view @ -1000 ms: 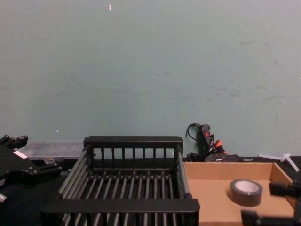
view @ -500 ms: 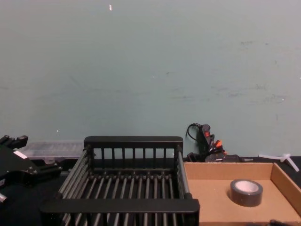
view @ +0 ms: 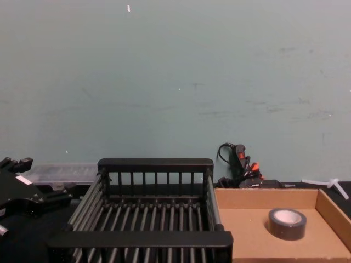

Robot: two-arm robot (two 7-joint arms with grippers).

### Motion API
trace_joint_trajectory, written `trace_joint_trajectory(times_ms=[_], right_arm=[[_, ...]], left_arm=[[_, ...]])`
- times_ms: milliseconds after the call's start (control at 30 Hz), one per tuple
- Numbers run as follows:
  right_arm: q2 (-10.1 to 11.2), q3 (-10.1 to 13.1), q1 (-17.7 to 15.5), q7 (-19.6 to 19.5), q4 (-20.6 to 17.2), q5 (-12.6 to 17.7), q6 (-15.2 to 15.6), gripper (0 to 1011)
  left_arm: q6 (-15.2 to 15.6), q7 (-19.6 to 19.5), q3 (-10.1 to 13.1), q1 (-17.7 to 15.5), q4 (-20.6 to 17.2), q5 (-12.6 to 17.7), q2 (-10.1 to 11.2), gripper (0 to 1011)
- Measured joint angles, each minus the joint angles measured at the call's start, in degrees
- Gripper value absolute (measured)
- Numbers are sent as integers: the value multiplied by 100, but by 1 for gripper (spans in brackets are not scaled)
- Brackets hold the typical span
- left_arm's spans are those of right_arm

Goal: Pick up the white tape and place it into the black box , Pick up the silver tape and place it into the brown box.

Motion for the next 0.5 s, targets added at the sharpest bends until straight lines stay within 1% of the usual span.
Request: trace_joint_trajectory(times_ms=[167,500], right_arm=[[-77,-130,131,3,143,-73,39,1002],[-214,-270,320,7,381,-148,143,1002]], left_arm=[[0,0,0,0,0,0,0,1001],[0,0,0,0,0,0,0,1001]])
